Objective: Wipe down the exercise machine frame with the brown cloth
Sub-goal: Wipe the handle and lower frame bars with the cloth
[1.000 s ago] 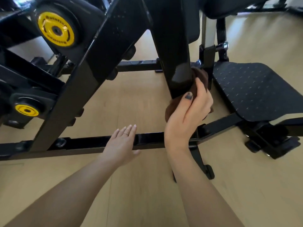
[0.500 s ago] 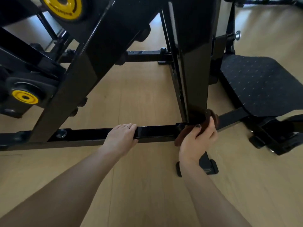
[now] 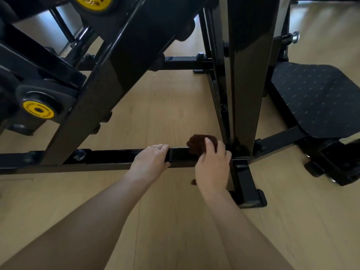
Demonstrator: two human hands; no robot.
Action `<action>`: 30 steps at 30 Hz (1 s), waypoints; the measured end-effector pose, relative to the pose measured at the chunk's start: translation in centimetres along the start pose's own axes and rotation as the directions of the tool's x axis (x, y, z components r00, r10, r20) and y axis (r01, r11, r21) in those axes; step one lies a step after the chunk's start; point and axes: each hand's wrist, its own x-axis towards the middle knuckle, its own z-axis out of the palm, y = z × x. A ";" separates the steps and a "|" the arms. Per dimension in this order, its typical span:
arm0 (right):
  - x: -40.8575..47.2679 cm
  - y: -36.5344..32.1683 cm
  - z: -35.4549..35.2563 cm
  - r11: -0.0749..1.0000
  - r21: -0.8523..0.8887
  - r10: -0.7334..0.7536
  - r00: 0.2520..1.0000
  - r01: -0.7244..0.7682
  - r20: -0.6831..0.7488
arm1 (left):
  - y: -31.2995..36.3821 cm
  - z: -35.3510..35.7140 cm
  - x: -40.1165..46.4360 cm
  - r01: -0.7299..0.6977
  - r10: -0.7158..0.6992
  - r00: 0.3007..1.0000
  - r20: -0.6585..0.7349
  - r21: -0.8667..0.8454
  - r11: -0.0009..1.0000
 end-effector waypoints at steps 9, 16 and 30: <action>-1.6 -1.3 2.0 0.988 0.063 -0.143 0.985 0.138 0.096 | 0.0 0.3 0.2 -0.032 0.031 0.999 -0.026 -0.021 0.999; -1.8 -3.2 1.9 0.961 0.156 -0.264 0.926 0.229 0.268 | -2.4 -0.8 0.3 0.086 -0.080 0.993 0.087 -0.068 0.994; 0.3 -3.2 0.0 0.965 0.263 -0.124 0.840 -0.024 0.528 | 0.1 -2.3 0.1 -0.075 0.076 0.997 -0.006 -0.259 0.963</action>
